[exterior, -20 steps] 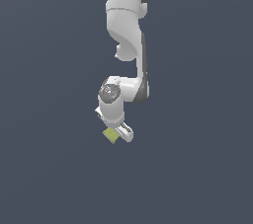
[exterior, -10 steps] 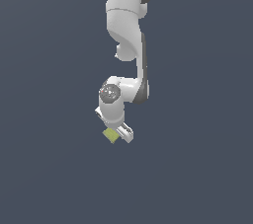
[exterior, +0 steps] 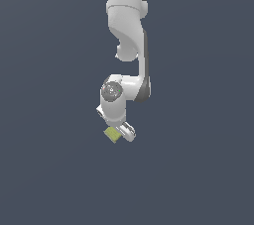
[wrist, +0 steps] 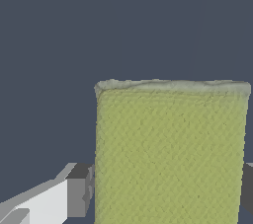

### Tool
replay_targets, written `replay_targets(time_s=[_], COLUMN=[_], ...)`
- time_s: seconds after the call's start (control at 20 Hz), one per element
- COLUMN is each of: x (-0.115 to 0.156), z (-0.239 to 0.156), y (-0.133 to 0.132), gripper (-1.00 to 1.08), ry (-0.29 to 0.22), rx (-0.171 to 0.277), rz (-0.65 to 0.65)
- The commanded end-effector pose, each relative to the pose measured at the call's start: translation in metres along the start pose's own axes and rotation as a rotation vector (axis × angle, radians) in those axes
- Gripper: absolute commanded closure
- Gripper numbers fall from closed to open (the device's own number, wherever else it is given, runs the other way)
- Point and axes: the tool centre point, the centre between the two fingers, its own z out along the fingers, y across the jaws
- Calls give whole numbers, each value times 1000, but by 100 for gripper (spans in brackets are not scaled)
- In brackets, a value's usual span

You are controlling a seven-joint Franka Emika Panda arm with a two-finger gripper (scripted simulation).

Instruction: Pick up the object and move it to a goal position.

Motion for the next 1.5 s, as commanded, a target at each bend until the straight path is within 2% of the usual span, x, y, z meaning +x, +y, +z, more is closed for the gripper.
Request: replay_targets(time_s=[0.0, 0.4, 1.05, 1.45], x=[-4, -31, -97, -126], z=[-9, -58, -185, -244], y=[-2, -10, -31, -43], gripper=[108, 108, 108, 108], ry=[2, 1, 2, 3], rx=[2, 2, 1, 0], rz=[-1, 0, 1, 1])
